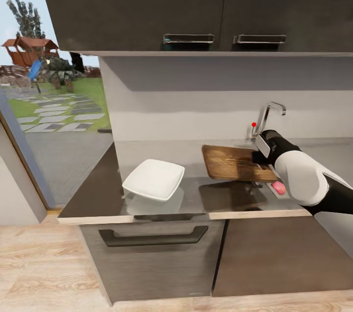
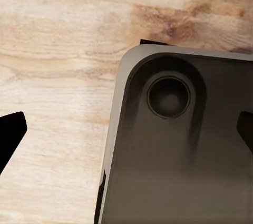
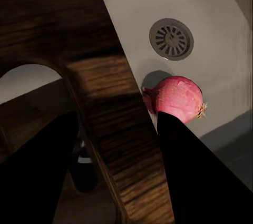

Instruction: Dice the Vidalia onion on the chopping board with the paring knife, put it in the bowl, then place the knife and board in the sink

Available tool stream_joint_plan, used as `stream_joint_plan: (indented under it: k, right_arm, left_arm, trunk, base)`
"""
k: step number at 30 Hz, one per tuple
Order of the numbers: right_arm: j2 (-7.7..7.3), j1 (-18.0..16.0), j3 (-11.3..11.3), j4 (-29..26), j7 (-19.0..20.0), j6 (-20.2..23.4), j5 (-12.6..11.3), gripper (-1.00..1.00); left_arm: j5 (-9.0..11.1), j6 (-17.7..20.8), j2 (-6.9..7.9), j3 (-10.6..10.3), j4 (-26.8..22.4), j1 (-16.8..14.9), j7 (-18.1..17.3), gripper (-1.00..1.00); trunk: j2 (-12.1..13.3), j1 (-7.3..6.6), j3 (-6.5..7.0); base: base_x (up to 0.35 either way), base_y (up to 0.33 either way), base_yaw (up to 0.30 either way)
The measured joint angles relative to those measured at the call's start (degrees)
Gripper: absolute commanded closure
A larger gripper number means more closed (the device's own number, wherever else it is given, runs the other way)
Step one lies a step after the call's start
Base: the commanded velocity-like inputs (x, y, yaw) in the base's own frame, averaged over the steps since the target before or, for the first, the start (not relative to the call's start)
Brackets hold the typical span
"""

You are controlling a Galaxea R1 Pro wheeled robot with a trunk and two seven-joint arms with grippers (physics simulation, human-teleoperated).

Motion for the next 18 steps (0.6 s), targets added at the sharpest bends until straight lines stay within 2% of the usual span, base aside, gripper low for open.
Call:
stream_joint_plan:
  k: [4, 18]
  right_arm:
    - [0.03, 0.00, 0.07, 0.03, -1.12, -0.03, -0.09, 1.00]
    - [0.29, 0.00, 0.14, 0.11, -1.31, -0.03, -0.11, 1.00]
  left_arm:
    - [0.00, 0.00, 0.00, 0.00, 0.01, 0.00, 0.00, -1.00]
    - [0.00, 0.00, 0.00, 0.00, 0.01, 0.00, 0.00, -1.00]
  trunk:
    - [0.00, 0.00, -0.08]
    - [0.00, 0.01, -0.82]
  base:
    - [0.079, 0.028, 0.000]
    - [0.005, 0.002, 0.000]
